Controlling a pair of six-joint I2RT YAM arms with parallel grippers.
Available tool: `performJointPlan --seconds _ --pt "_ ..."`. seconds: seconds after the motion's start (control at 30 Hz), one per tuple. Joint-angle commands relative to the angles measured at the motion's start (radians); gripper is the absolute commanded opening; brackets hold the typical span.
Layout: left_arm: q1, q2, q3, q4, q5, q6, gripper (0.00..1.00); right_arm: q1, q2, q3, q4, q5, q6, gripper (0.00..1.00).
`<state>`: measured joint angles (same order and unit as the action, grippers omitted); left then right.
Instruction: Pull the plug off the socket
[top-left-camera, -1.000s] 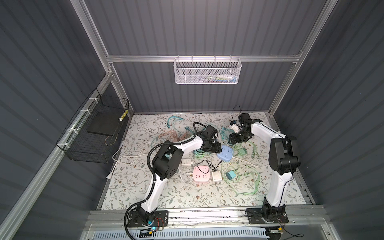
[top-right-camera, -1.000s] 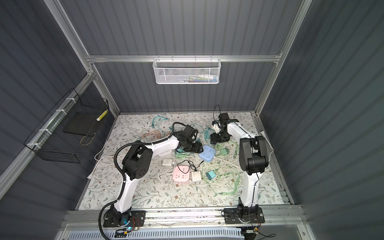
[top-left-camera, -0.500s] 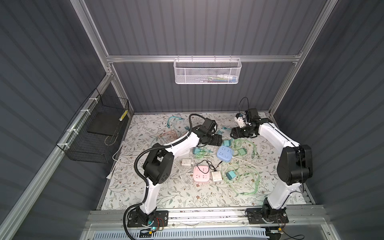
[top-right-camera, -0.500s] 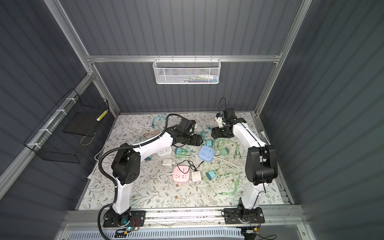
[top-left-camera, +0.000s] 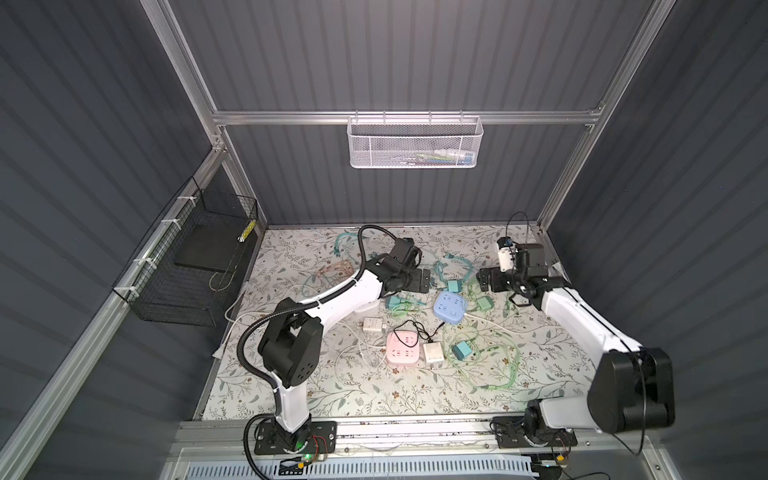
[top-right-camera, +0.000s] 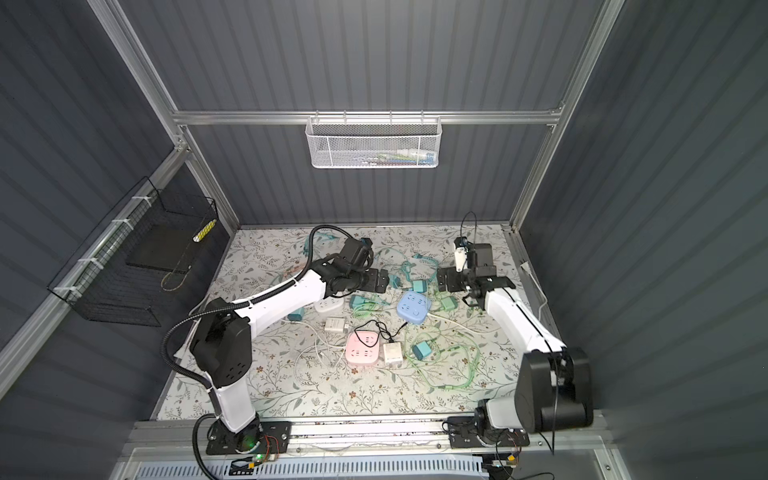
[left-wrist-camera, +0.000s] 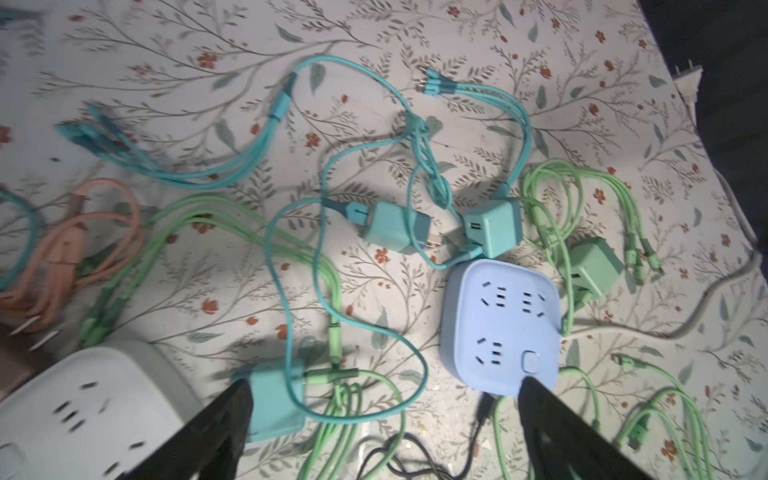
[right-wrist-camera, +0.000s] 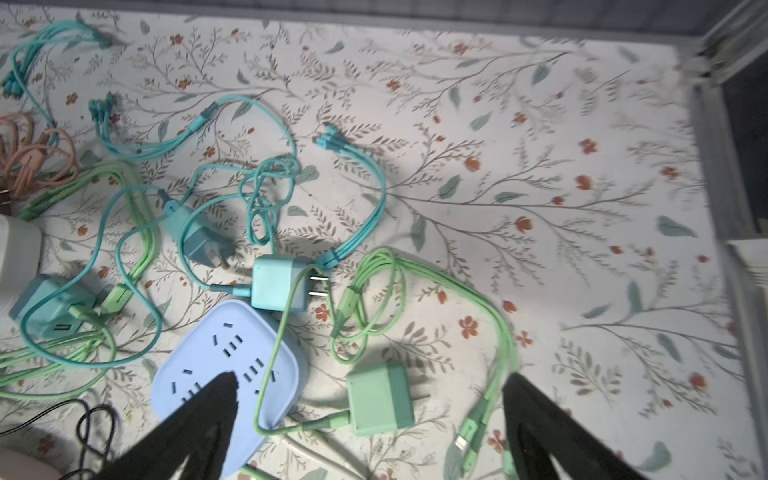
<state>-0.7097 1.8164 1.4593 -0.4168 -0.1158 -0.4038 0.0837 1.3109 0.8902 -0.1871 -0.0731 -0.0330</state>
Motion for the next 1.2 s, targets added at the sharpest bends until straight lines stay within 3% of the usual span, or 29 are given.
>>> performJointPlan --seconds 0.0,0.17,0.3,0.43,0.53,0.6,0.67,0.73,0.8,0.87,0.97,1.17 --pt "0.023 -0.101 -0.101 0.020 -0.147 0.014 1.00 -0.024 -0.109 -0.157 0.247 0.101 0.004 0.99" --pt "0.058 -0.254 -0.283 0.069 -0.330 0.016 1.00 -0.082 -0.233 -0.455 0.597 0.146 0.023 0.99" --pt "0.092 -0.353 -0.403 0.101 -0.456 0.026 1.00 -0.129 -0.206 -0.565 0.803 0.130 0.079 0.99" --pt "0.123 -0.445 -0.518 0.181 -0.548 0.073 1.00 -0.151 -0.061 -0.605 1.052 0.101 0.107 0.99" --pt "0.140 -0.489 -0.600 0.263 -0.646 0.144 1.00 -0.159 0.066 -0.582 1.105 0.054 0.095 0.99" --pt "0.162 -0.508 -0.655 0.333 -0.706 0.184 1.00 -0.159 0.172 -0.597 1.272 0.006 0.081 0.99" --pt "0.201 -0.520 -0.717 0.424 -0.711 0.239 1.00 -0.162 0.117 -0.548 1.073 0.009 0.083 0.99" --pt "0.242 -0.518 -0.775 0.536 -0.703 0.288 1.00 -0.163 0.160 -0.571 1.196 0.015 0.089 0.99" --pt "0.289 -0.500 -0.831 0.666 -0.697 0.348 1.00 -0.164 0.130 -0.550 1.101 0.033 0.094 0.99" --pt "0.339 -0.459 -0.905 0.864 -0.677 0.419 1.00 -0.164 0.154 -0.566 1.178 0.033 0.093 0.99" --pt "0.416 -0.361 -0.990 1.128 -0.564 0.488 1.00 -0.164 0.140 -0.557 1.133 0.034 0.093 0.99" --pt "0.560 -0.191 -1.063 1.392 -0.301 0.423 1.00 -0.164 0.148 -0.563 1.161 0.035 0.093 0.99"
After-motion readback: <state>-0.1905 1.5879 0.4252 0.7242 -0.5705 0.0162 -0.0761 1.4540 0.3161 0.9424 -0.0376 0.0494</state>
